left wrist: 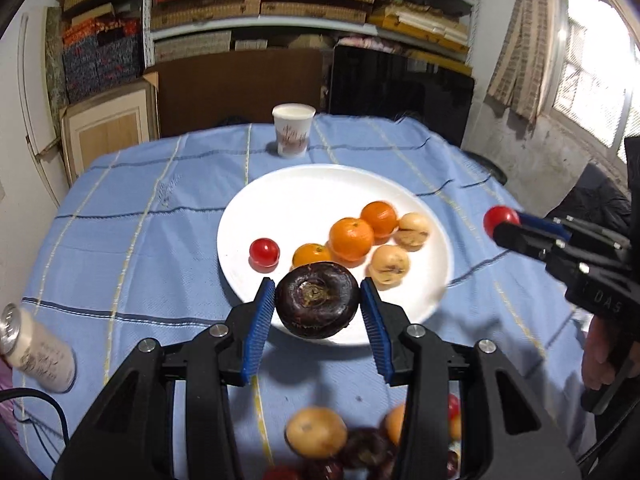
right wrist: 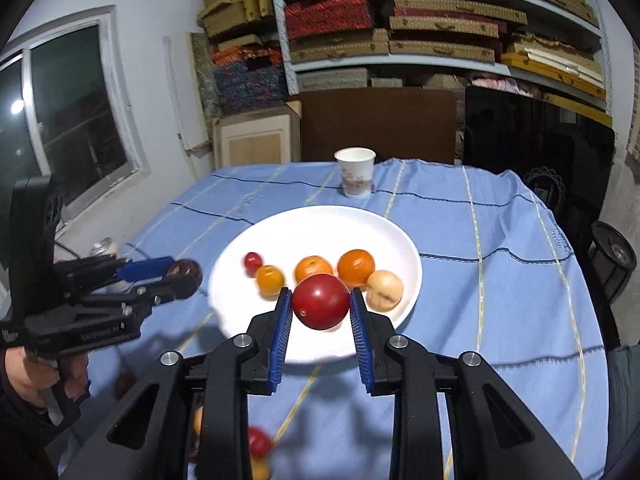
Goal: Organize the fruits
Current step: 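Set the purple fruit and red tomato onto the white plate, opening both tools, then return both tools to the cluster and grasp a brown kiwi with the right tool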
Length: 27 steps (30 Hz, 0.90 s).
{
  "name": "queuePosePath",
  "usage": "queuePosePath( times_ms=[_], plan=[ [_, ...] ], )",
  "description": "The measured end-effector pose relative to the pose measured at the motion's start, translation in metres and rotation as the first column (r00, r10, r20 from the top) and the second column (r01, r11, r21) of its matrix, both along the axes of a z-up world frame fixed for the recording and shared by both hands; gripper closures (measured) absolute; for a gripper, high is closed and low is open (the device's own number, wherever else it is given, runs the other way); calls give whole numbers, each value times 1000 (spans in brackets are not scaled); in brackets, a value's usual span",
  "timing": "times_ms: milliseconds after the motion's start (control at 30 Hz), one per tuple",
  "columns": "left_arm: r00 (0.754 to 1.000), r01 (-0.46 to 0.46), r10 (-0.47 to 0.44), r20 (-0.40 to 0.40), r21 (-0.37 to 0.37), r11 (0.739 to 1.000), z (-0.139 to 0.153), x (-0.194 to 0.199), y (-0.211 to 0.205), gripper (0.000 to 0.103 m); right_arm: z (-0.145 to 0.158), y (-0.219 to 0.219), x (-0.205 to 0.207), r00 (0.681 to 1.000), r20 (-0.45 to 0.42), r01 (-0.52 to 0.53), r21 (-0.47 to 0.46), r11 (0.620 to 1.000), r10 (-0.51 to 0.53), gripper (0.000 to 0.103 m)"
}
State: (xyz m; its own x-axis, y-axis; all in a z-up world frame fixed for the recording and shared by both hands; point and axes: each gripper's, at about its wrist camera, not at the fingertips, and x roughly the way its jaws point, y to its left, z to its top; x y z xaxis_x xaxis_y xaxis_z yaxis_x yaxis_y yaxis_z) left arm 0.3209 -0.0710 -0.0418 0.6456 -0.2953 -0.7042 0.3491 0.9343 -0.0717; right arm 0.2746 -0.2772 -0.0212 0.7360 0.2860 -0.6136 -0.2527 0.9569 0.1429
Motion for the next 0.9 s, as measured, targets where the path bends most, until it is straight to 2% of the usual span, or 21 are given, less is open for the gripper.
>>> queuePosePath(
  times_ms=[100,333,367,400,433,467,667,767,900],
  plan=[
    [999,-16,16,-39,6,1000,-18,23,-2,60,-15,1,24,999,-40,9,-6,1000,-9,74],
    [997,-20,23,-80,40,999,-44,48,-9,59,-48,5,64,994,-108,18,-5,1000,-18,72],
    [996,-27,30,-80,42,999,-45,49,-8,53,-51,6,66,994,-110,17,-2,1000,-17,71],
    [996,-31,34,-77,38,999,-45,50,-7,49,-53,6,67,994,-109,15,1,1000,-15,62],
    [997,-39,41,-68,27,999,-42,49,-4,43,-53,6,66,994,-104,17,4,1000,-17,59],
    [997,-51,52,-58,15,999,-38,47,0,36,-52,5,64,995,-95,22,4,1000,-21,59],
    [997,-70,69,-26,-60,996,-11,11,24,28,-30,6,30,998,-60,-6,34,999,8,59],
    [999,-44,44,1,-57,997,-2,-31,35,16,-22,10,-9,998,-54,-35,33,999,36,59],
    [1000,-1,1,-1,-32,999,-4,-83,45,14,-34,26,-64,994,-97,-48,-23,999,46,59]
  ],
)
